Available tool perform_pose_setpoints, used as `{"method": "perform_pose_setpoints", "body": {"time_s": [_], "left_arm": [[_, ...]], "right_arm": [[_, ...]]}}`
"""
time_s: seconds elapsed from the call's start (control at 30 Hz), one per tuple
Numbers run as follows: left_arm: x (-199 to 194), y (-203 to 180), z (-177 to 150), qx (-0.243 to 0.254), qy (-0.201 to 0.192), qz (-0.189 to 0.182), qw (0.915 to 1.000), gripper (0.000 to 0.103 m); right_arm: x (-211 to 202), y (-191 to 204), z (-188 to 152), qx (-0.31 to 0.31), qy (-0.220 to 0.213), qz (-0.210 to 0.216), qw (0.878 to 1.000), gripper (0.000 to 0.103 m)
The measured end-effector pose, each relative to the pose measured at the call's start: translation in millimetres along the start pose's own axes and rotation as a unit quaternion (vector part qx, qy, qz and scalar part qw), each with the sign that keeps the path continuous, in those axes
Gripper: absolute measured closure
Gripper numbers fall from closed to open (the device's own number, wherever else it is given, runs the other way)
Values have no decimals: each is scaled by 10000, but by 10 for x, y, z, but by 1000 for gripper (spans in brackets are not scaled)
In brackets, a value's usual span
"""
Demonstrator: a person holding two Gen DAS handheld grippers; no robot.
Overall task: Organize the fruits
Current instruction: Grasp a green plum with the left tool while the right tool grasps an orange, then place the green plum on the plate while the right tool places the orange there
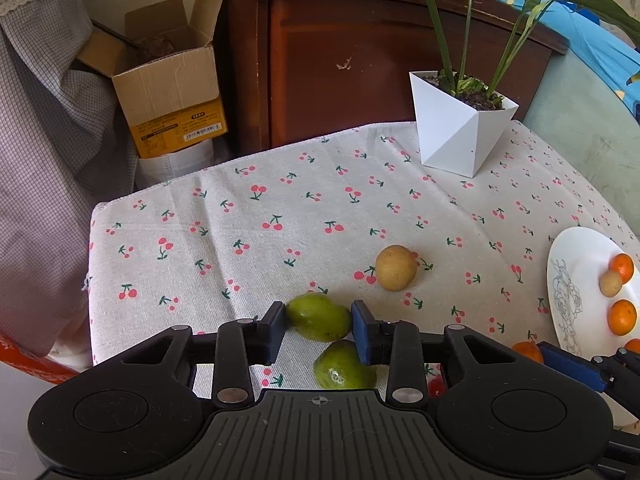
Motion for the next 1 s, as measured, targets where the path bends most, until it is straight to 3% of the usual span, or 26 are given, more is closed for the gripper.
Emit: {"method": "perform_pose_setpoints", "body": {"time_s": [0.63, 1.0], "left_arm": [[-201, -246, 48, -3, -207, -354, 9992, 70], [-332, -600, 40, 76, -264, -698, 9972, 70]], "right_arm": [[-120, -34, 70, 181, -169, 93, 9997, 72], [-557, -452, 268, 588, -697, -260, 9955, 72]]}}
Point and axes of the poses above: each gripper's, at about its wrist camera, not at the fingertips, and x roughly the way its jaws point, y to its left, z to its top, the point moved 9 cm from there along x, roughly the way its jaws point, and after that the axes turned 13 degrees about -x, right-handed, at the moved point
